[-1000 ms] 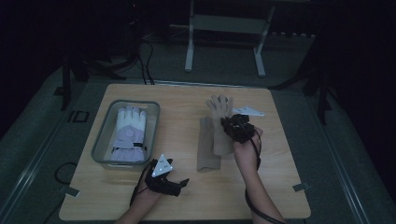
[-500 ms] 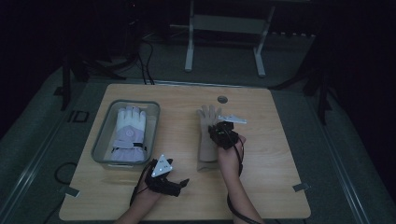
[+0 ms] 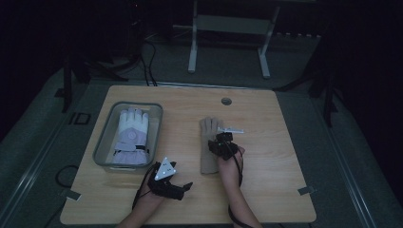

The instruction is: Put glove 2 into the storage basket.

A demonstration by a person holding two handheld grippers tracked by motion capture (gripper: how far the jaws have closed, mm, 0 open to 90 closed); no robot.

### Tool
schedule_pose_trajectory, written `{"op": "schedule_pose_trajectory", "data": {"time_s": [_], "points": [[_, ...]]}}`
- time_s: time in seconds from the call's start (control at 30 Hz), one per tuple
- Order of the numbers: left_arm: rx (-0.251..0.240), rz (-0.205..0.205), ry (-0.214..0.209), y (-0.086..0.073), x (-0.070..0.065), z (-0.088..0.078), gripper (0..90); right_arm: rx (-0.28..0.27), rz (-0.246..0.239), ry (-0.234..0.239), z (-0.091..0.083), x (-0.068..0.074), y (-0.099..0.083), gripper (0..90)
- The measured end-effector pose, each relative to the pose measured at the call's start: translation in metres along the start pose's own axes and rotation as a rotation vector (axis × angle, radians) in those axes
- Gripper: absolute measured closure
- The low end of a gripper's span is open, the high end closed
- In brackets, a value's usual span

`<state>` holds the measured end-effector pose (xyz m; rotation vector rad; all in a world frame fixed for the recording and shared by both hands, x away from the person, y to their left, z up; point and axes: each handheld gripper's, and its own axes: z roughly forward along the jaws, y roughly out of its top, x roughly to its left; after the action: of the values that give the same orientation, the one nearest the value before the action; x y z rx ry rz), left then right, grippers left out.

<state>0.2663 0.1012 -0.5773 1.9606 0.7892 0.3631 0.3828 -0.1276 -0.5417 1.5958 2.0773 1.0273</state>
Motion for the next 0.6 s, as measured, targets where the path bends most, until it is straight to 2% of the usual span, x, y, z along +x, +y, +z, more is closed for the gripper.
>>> {"op": "schedule_pose_trajectory", "data": {"time_s": [0.17, 0.27, 0.33, 0.37, 0.4, 0.47, 0.53, 0.57, 0.6], "points": [[0.000, 0.001, 0.000, 0.000, 0.000, 0.000, 2.5, 0.027, -0.042, -0.006, 0.005, 0.003, -0.002, 60.0], [0.000, 0.000, 0.000, 0.000, 0.000, 0.000, 2.5, 0.023, -0.019, 0.008, 0.004, 0.000, -0.003, 53.8], [0.000, 0.000, -0.001, 0.000, 0.000, 0.000, 2.5, 0.004, -0.026, 0.016, -0.001, -0.002, 0.000, 46.8], [0.000, -0.001, -0.001, 0.000, 0.000, 0.000, 2.5, 0.000, -0.033, 0.025, -0.004, -0.003, 0.002, 46.3], [0.000, 0.000, -0.002, 0.000, 0.000, 0.000, 2.5, 0.007, -0.037, 0.051, -0.008, -0.005, 0.004, 41.6], [0.001, -0.002, -0.003, 0.000, 0.000, 0.000, 2.5, 0.027, -0.052, 0.067, -0.012, -0.010, 0.007, 36.4], [0.006, -0.005, -0.004, 0.000, 0.001, 0.001, 2.5, 0.046, -0.064, 0.102, -0.018, -0.017, 0.010, 25.6], [0.006, -0.005, -0.004, 0.000, 0.001, 0.001, 2.5, 0.046, -0.064, 0.102, -0.018, -0.017, 0.010, 25.6], [0.005, -0.008, -0.005, 0.000, 0.001, 0.001, 2.5, 0.050, -0.066, 0.122, -0.021, -0.021, 0.011, 24.4]]}}
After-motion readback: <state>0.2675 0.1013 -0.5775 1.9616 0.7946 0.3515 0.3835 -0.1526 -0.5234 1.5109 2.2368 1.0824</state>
